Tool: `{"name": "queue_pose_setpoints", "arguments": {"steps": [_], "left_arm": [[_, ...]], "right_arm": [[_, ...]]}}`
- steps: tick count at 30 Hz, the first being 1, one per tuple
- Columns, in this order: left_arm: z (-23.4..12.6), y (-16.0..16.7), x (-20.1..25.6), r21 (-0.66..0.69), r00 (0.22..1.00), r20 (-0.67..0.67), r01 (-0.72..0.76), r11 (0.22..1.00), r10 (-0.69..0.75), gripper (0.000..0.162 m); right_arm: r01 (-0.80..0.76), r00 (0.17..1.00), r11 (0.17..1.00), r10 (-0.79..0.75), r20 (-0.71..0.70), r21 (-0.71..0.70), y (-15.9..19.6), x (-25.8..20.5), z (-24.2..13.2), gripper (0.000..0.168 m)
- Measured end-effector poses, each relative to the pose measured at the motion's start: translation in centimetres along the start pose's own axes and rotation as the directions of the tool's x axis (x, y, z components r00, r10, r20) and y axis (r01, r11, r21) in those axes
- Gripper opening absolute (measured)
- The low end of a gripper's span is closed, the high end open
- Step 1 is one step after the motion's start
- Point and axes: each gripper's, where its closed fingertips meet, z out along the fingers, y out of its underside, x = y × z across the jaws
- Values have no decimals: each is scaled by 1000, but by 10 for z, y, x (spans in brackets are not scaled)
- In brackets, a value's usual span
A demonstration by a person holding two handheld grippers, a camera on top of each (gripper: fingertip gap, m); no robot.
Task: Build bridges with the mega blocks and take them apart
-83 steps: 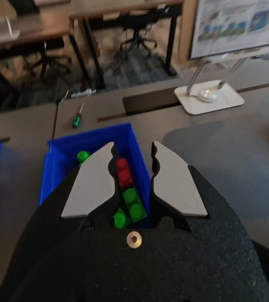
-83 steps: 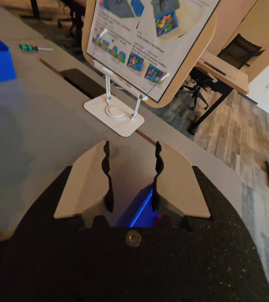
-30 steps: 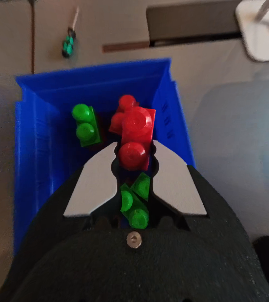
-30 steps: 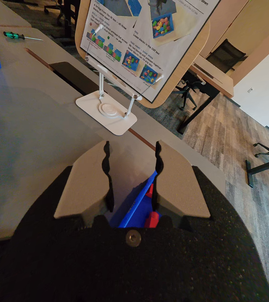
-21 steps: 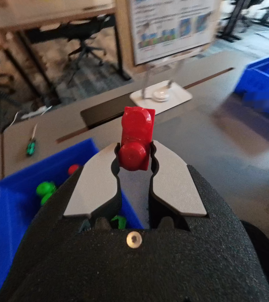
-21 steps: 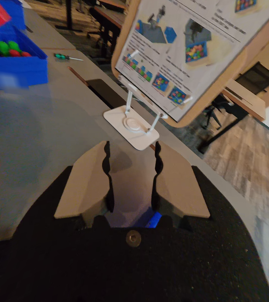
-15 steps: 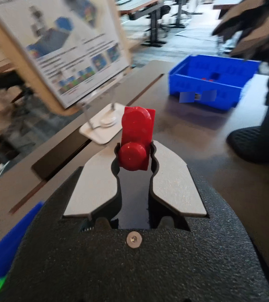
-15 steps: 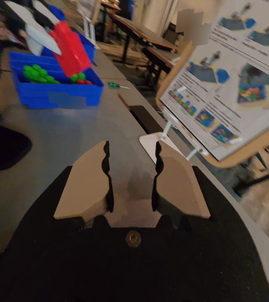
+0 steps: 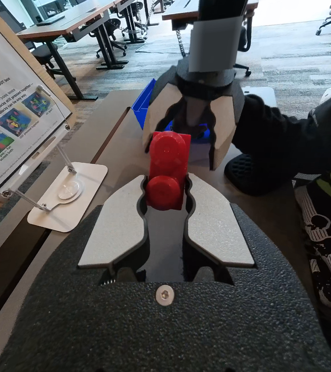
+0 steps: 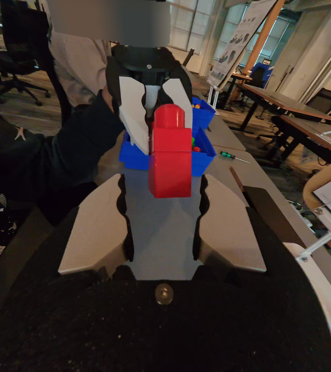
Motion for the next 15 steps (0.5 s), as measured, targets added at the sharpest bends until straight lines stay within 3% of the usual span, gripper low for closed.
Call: {"name": "queue_pose_setpoints", "arguments": {"steps": [3, 6, 8, 11, 15], "left_arm": [[0, -3, 1, 17, 1000, -11, 2, 1000, -1, 35], [0, -7, 5, 37, 1000, -23, -3, 999, 4, 35], [0, -8, 7, 44, 999, -33, -13, 999, 15, 35], [4, -10, 13, 66, 997, -76, -24, 997, 29, 35], [14, -22, 26, 142, 986, -165, 8, 990, 16, 57]], "right_arm": [[-15, 1000, 1000, 15, 12, 22, 4, 1, 11, 66], [-16, 1000, 996, 14, 14, 92, -1, 3, 13, 41], [-6, 999, 995, 2, 39, 101, -2, -1, 11, 39], [-7, 998, 999, 4, 61, 51, 0, -5, 5, 39], [-39, 993, 990, 54, 106, -133, 19, -12, -13, 38]]}}
